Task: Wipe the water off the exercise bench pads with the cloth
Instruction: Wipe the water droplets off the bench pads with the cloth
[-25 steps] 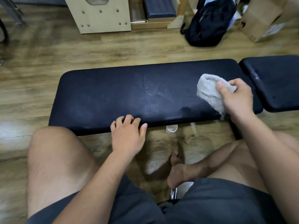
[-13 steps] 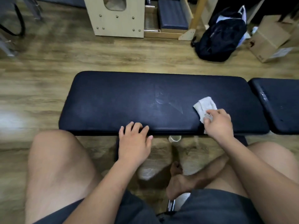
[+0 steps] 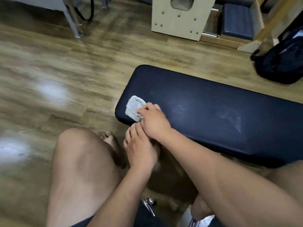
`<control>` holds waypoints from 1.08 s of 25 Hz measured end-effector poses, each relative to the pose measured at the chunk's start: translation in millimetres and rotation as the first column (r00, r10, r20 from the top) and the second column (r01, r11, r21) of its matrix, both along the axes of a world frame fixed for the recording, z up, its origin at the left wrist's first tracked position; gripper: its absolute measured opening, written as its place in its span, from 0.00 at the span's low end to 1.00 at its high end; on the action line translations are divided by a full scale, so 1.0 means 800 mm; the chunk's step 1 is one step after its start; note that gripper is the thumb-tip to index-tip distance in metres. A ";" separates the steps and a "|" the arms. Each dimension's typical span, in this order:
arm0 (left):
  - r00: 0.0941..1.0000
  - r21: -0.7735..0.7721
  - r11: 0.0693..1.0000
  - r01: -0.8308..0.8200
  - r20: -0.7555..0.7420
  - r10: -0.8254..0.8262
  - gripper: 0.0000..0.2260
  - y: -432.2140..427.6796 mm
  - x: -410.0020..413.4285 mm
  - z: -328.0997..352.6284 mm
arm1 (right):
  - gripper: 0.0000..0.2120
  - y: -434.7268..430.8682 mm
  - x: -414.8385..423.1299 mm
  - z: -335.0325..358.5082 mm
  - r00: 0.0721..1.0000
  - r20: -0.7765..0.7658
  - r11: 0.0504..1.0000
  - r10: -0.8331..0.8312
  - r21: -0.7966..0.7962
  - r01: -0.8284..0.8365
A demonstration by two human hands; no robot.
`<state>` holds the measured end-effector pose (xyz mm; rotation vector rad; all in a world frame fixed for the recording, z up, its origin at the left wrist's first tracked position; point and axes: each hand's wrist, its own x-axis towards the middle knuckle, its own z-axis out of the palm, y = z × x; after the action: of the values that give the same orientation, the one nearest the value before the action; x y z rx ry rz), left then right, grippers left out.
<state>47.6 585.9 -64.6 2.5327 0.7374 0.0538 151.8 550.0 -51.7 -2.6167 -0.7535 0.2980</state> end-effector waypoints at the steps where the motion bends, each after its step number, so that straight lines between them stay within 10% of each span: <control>1: 0.998 -0.021 0.998 -0.057 -0.015 0.057 0.32 0.013 -0.002 -0.002 | 0.18 0.032 0.005 0.001 0.998 0.000 0.998 0.063 -0.019 -0.063; 6: 0.997 0.077 0.996 -0.034 -0.066 0.039 0.35 0.033 0.001 0.002 | 0.16 0.063 0.020 0.001 0.989 0.124 0.988 0.083 -0.141 -0.065; 13: 0.941 0.120 0.938 0.326 -0.129 -0.311 0.38 -0.075 0.034 0.008 | 0.16 -0.262 0.003 -0.022 0.867 0.318 0.887 -0.384 -0.136 0.442; 18: 0.913 0.238 0.896 0.376 -0.258 -0.315 0.37 -0.106 0.054 -0.003 | 0.16 -0.530 -0.038 -0.004 0.572 0.368 0.468 -0.733 -0.338 0.817; 22: 0.901 0.276 0.879 0.390 -0.314 -0.301 0.37 -0.106 0.056 -0.004 | 0.21 -0.657 -0.057 0.027 0.308 0.180 0.147 -0.934 -0.592 0.792; 27: 0.903 0.270 0.885 0.379 -0.318 -0.290 0.36 -0.114 0.059 -0.003 | 0.18 -0.565 -0.029 0.005 0.460 0.226 0.390 -0.859 -0.297 0.872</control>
<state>94.5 495.0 -67.2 2.9933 0.3919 -0.3218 128.6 97.6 -48.0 -2.9400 0.8514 0.0598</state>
